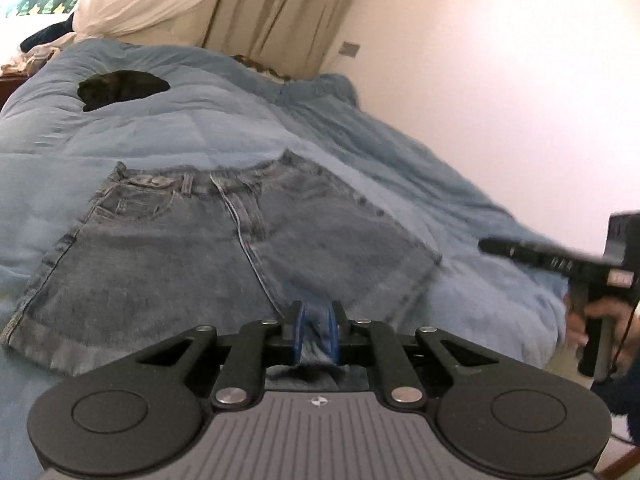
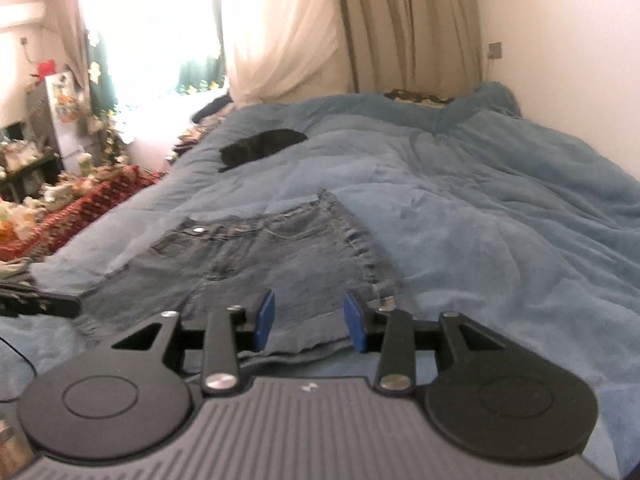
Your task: Fold clothes
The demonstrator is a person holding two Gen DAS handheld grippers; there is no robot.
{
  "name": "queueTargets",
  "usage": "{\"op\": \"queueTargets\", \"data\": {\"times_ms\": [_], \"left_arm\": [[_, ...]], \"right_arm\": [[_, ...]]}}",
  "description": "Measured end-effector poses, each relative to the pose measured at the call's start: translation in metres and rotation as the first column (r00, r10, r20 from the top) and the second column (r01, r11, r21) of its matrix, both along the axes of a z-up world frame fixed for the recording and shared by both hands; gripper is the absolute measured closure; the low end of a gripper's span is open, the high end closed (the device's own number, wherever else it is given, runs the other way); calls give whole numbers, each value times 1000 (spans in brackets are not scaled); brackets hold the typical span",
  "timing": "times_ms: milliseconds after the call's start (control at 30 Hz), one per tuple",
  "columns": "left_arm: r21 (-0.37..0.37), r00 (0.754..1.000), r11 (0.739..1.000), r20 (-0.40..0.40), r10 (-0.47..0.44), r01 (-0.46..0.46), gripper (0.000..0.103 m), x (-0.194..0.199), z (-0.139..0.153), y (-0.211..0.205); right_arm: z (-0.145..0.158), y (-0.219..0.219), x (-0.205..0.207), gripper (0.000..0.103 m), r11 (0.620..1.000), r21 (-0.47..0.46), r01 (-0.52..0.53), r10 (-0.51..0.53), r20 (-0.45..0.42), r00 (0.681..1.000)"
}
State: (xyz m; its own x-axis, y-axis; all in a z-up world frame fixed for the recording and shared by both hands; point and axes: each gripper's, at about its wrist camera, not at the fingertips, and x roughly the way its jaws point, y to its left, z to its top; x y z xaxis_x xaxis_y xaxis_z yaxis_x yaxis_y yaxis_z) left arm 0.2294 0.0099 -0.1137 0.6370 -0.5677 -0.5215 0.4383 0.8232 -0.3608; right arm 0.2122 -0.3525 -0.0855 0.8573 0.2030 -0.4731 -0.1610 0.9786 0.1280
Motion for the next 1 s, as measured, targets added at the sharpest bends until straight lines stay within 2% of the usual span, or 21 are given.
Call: {"op": "queueTargets", "data": {"times_ms": [133, 200, 333, 400, 567, 667, 733, 800, 1000], "left_arm": [[17, 999, 1000, -33, -12, 12, 92, -17, -4, -17], [24, 1000, 1000, -27, -12, 13, 91, -24, -2, -26], [-3, 1000, 1000, -18, 3, -3, 75, -32, 1, -34], [13, 1000, 1000, -9, 5, -5, 75, -31, -1, -40], [45, 1000, 999, -5, 2, -2, 75, -21, -17, -56], [69, 1000, 998, -23, 13, -12, 72, -14, -30, -64], [104, 1000, 994, -6, 22, -21, 72, -13, -35, -68], [136, 999, 990, 19, 30, -32, 72, -11, -39, -72], [180, 999, 983, 46, 26, -34, 72, -9, -44, -85]], "right_arm": [[17, -11, -20, 59, 997, 51, -50, 49, 17, 999], [30, -16, -24, 53, 996, 48, -76, 75, 19, 997], [51, -32, -21, 38, 995, 9, -100, 100, 47, 994], [53, -40, -16, 34, 996, -22, -85, 86, 57, 995], [27, -51, 8, 35, 987, -132, -92, 92, -8, 996], [0, -52, 25, 36, 964, -233, -129, 119, -55, 991], [-18, -52, 36, 40, 947, -288, -143, 127, -75, 989], [-34, -53, 48, 48, 935, -322, -151, 127, -96, 987], [-70, -43, 80, 54, 885, -429, -184, 145, -123, 982]]}}
